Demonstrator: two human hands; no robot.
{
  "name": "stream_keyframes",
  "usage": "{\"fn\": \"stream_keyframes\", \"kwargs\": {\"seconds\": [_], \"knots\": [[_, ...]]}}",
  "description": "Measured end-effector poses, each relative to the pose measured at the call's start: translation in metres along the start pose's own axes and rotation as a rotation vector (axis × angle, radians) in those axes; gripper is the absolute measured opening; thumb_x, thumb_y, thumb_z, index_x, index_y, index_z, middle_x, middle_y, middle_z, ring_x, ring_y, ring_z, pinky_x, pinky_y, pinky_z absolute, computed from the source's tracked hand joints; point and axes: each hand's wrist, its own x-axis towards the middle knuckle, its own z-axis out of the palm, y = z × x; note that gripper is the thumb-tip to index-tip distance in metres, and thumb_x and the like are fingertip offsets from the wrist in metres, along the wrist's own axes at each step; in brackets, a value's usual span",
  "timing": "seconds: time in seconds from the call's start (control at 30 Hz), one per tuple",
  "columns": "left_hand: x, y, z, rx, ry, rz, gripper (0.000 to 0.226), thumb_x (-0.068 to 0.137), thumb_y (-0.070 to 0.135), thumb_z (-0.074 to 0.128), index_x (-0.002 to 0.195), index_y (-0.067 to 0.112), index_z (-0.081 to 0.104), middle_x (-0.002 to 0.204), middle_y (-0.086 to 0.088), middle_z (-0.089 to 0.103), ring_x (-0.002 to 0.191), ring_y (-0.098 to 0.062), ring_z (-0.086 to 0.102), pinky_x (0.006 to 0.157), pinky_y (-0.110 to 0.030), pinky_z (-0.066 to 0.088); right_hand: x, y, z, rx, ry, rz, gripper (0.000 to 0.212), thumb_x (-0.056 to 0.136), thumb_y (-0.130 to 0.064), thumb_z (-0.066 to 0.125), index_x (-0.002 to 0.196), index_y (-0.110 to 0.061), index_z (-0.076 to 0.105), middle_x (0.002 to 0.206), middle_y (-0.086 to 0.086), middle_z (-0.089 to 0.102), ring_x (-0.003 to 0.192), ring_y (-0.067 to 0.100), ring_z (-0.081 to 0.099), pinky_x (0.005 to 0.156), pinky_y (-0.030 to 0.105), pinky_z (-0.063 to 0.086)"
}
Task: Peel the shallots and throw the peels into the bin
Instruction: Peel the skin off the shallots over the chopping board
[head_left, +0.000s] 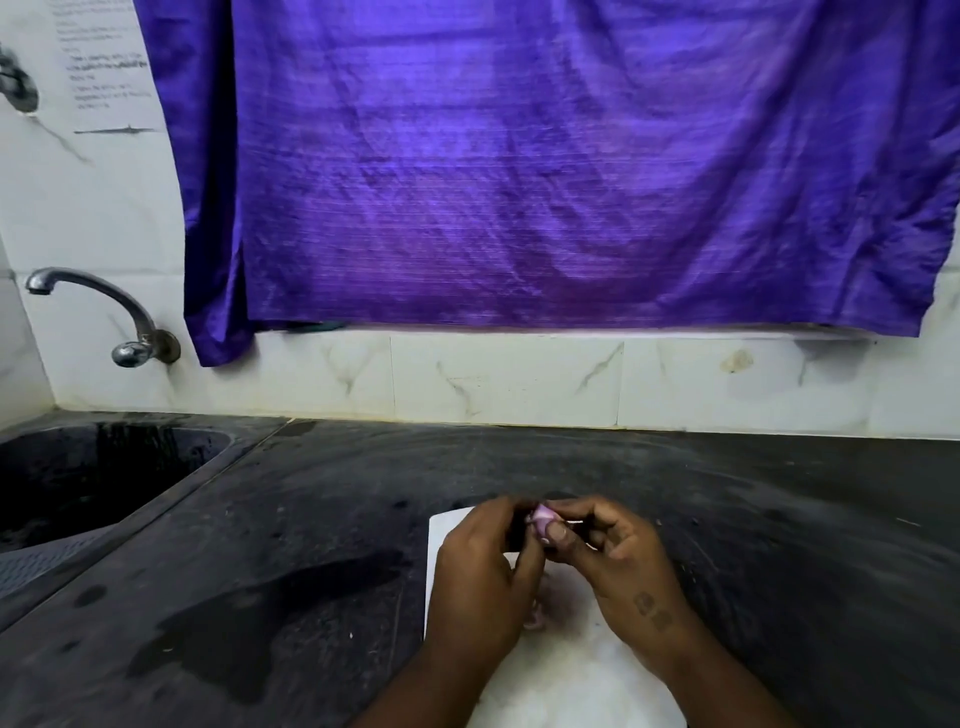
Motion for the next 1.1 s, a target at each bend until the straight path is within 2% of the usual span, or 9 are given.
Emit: {"fn": "stream_keyframes", "kwargs": {"seconds": [0.17, 0.27, 0.43, 0.53, 0.67, 0.77, 0.83, 0.93, 1.1], "knots": [[0.0, -0.001, 0.001, 0.057, 0.052, -0.007, 0.012, 0.09, 0.015, 0.073, 0.093, 0.027, 0.072, 0.084, 0.016, 0.073, 0.08, 0.002, 0.068, 0.064, -0.021, 0.056, -0.001, 0.002, 0.003, -0.065, 0.005, -0.031, 0.02, 0.078, -0.014, 0.079, 0.097, -0.013, 0.079, 0.098, 0.001, 0.081, 0.094, 0.017, 0.076, 0.082, 0.028, 0.063], [0.001, -0.003, 0.0, 0.071, 0.078, -0.035, 0.014, 0.087, 0.015, 0.074, 0.089, 0.029, 0.072, 0.079, 0.017, 0.071, 0.076, -0.001, 0.066, 0.062, -0.021, 0.053, -0.001, 0.003, 0.003, -0.058, -0.024, -0.022, 0.019, 0.082, -0.013, 0.078, 0.1, -0.012, 0.078, 0.101, 0.004, 0.08, 0.095, 0.021, 0.076, 0.084, 0.036, 0.064], [0.005, -0.008, -0.001, 0.049, 0.123, -0.052, 0.024, 0.081, 0.006, 0.068, 0.09, 0.028, 0.075, 0.078, 0.016, 0.072, 0.073, -0.004, 0.068, 0.063, -0.026, 0.054, 0.001, 0.002, 0.002, 0.17, 0.009, 0.035, 0.021, 0.088, -0.015, 0.066, 0.102, 0.0, 0.072, 0.101, 0.018, 0.079, 0.093, 0.033, 0.076, 0.078, 0.032, 0.064], [0.006, -0.013, -0.003, 0.09, 0.103, -0.113, 0.029, 0.084, 0.002, 0.067, 0.092, 0.028, 0.077, 0.077, 0.018, 0.072, 0.07, -0.002, 0.066, 0.061, -0.012, 0.047, 0.003, 0.0, -0.001, 0.275, 0.044, 0.08, 0.018, 0.095, -0.011, 0.06, 0.103, 0.002, 0.069, 0.103, 0.023, 0.077, 0.095, 0.039, 0.076, 0.083, 0.034, 0.064], [0.003, -0.011, -0.002, 0.15, 0.037, -0.141, 0.017, 0.089, 0.031, 0.061, 0.095, 0.033, 0.077, 0.091, 0.023, 0.075, 0.073, 0.001, 0.067, 0.068, -0.021, 0.056, 0.002, -0.002, -0.003, 0.335, 0.029, 0.143, 0.015, 0.099, -0.008, 0.057, 0.105, 0.003, 0.066, 0.108, 0.023, 0.077, 0.101, 0.036, 0.076, 0.088, 0.033, 0.063], [0.002, -0.01, -0.002, 0.201, 0.024, -0.049, 0.015, 0.089, 0.039, 0.062, 0.092, 0.036, 0.076, 0.105, 0.029, 0.069, 0.096, 0.015, 0.057, 0.079, -0.019, 0.05, 0.002, 0.0, -0.003, 0.31, 0.033, 0.15, 0.013, 0.098, -0.008, 0.058, 0.101, 0.002, 0.065, 0.106, 0.021, 0.077, 0.094, 0.027, 0.077, 0.086, 0.033, 0.063], [0.002, -0.01, -0.002, 0.202, 0.031, -0.012, 0.014, 0.089, 0.044, 0.062, 0.089, 0.037, 0.073, 0.11, 0.031, 0.066, 0.107, 0.013, 0.053, 0.086, -0.021, 0.047, 0.003, 0.001, -0.003, 0.236, 0.044, 0.135, 0.012, 0.095, -0.012, 0.062, 0.099, -0.002, 0.067, 0.103, 0.015, 0.079, 0.09, 0.021, 0.076, 0.08, 0.031, 0.063], [0.002, -0.009, -0.001, 0.217, 0.014, 0.025, 0.021, 0.091, 0.054, 0.061, 0.085, 0.034, 0.069, 0.097, 0.026, 0.063, 0.1, 0.005, 0.055, 0.081, -0.022, 0.047, 0.004, 0.003, -0.003, 0.108, 0.071, 0.099, 0.011, 0.092, -0.013, 0.066, 0.099, -0.006, 0.07, 0.1, 0.007, 0.081, 0.089, 0.015, 0.074, 0.074, 0.026, 0.059], [0.0, -0.008, 0.0, 0.202, 0.002, 0.007, 0.018, 0.087, 0.054, 0.065, 0.093, 0.036, 0.063, 0.092, 0.025, 0.061, 0.098, 0.004, 0.054, 0.075, -0.019, 0.046, 0.003, 0.0, -0.002, 0.202, 0.046, 0.125, 0.019, 0.089, -0.004, 0.071, 0.105, 0.006, 0.067, 0.108, 0.014, 0.08, 0.104, 0.027, 0.076, 0.093, 0.038, 0.058]]}}
